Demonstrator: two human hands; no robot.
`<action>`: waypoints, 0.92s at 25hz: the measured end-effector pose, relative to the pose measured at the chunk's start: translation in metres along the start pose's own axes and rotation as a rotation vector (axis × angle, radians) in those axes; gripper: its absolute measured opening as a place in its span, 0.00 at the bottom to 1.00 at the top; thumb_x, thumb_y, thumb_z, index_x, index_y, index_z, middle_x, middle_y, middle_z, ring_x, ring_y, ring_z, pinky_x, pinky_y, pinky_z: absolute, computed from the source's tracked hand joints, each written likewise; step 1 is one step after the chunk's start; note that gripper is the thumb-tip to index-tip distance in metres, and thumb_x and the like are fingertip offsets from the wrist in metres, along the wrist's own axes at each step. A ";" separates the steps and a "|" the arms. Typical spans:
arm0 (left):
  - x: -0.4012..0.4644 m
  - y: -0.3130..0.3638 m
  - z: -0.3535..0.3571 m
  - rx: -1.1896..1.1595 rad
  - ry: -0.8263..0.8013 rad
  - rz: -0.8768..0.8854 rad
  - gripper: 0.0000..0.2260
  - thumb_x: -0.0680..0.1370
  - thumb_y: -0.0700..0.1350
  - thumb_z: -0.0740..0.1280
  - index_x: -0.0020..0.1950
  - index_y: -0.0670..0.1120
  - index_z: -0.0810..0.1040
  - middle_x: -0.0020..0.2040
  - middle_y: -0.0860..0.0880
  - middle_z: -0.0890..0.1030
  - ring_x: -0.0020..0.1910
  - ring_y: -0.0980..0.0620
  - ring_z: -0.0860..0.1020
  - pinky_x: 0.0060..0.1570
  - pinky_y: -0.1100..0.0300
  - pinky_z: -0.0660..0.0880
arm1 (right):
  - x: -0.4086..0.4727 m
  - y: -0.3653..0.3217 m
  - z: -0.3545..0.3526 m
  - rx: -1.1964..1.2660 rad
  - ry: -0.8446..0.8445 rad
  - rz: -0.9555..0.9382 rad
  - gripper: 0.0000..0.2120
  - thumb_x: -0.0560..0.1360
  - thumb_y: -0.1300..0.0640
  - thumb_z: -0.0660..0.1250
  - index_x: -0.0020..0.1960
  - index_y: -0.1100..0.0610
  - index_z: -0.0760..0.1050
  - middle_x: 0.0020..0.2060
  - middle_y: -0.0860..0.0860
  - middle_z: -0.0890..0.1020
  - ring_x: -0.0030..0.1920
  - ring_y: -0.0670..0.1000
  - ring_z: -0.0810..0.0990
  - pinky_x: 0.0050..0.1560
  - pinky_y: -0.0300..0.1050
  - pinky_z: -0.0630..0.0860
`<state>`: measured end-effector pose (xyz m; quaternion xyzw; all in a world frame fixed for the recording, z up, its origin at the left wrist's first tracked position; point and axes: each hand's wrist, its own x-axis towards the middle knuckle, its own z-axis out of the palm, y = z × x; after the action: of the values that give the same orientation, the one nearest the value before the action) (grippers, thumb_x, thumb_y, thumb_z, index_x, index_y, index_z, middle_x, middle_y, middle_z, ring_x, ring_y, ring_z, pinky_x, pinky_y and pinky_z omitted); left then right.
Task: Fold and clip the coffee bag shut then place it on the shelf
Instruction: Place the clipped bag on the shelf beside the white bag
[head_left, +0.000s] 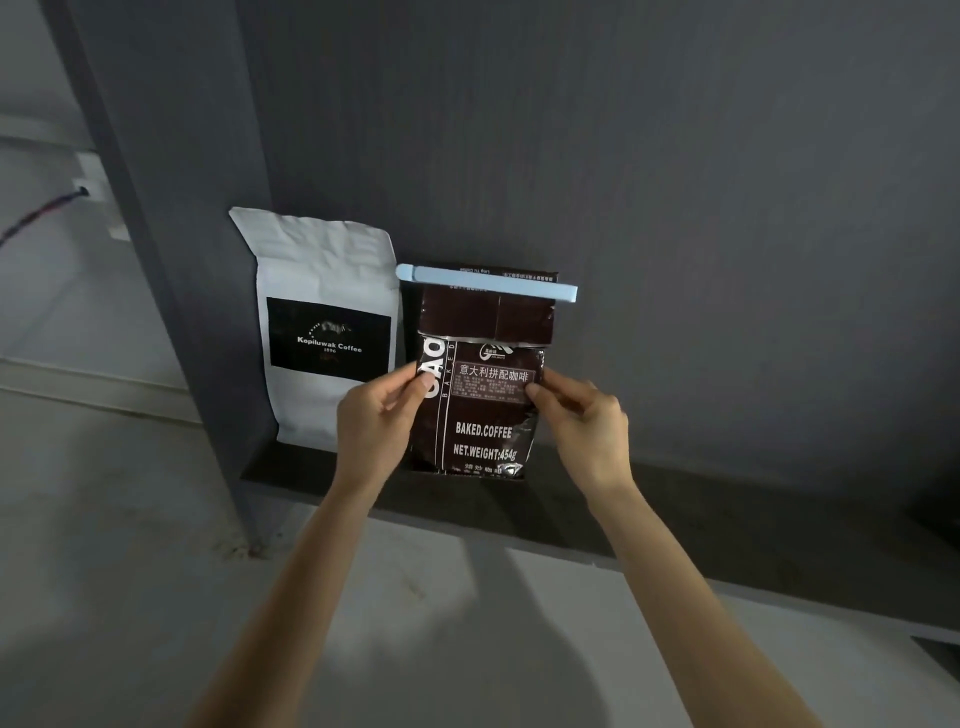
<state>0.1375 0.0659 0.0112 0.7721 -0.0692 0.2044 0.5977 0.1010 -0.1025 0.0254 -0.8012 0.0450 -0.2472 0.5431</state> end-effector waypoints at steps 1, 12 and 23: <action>0.000 -0.008 0.003 0.022 -0.007 -0.003 0.14 0.75 0.42 0.64 0.60 0.39 0.75 0.49 0.49 0.80 0.48 0.54 0.78 0.36 0.79 0.72 | -0.001 0.007 0.005 0.002 0.006 0.024 0.12 0.72 0.60 0.66 0.55 0.58 0.78 0.45 0.50 0.77 0.41 0.42 0.76 0.37 0.15 0.67; -0.005 -0.036 0.024 -0.069 0.062 -0.160 0.14 0.76 0.47 0.62 0.59 0.44 0.76 0.52 0.46 0.81 0.46 0.55 0.78 0.43 0.68 0.75 | -0.003 0.030 0.029 0.111 0.059 0.146 0.13 0.73 0.60 0.65 0.57 0.62 0.76 0.52 0.53 0.77 0.40 0.37 0.74 0.35 0.15 0.66; -0.010 -0.021 0.024 -0.054 0.064 -0.135 0.15 0.76 0.44 0.62 0.61 0.41 0.73 0.58 0.42 0.79 0.53 0.50 0.77 0.51 0.62 0.72 | -0.011 0.017 0.020 0.010 -0.009 0.118 0.15 0.75 0.60 0.62 0.61 0.60 0.72 0.57 0.58 0.78 0.46 0.47 0.78 0.35 0.17 0.69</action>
<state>0.1411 0.0474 -0.0160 0.7519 -0.0033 0.1863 0.6324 0.1040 -0.0886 0.0004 -0.7956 0.0886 -0.2113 0.5609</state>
